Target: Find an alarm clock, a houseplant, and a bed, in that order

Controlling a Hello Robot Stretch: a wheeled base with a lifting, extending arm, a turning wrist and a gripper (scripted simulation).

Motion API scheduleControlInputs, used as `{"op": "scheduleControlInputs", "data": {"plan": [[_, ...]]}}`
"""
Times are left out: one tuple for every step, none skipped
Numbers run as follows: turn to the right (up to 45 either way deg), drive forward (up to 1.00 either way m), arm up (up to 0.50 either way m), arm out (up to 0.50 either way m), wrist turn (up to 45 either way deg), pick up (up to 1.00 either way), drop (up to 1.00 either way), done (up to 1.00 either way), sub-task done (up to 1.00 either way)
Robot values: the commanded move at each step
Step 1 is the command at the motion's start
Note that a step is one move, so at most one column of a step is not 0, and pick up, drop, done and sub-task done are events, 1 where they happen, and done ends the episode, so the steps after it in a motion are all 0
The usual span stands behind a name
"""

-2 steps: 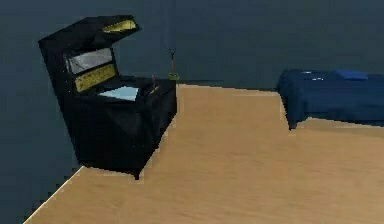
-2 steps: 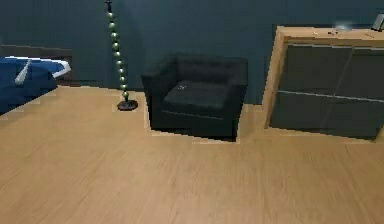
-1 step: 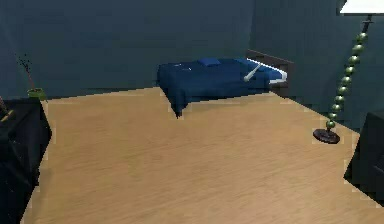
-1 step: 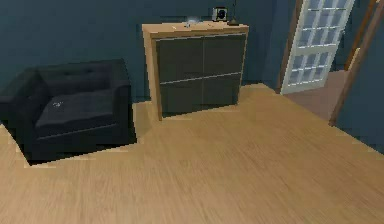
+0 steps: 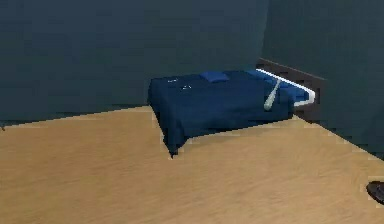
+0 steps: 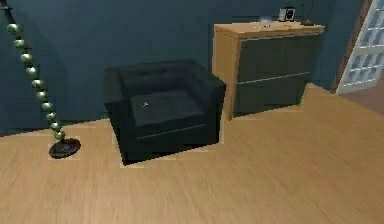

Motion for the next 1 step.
{"op": "scheduleControlInputs", "data": {"plan": [[33.0,0.00,0.00,0.00,0.0,0.00,0.00,0.00,0.00]]}}
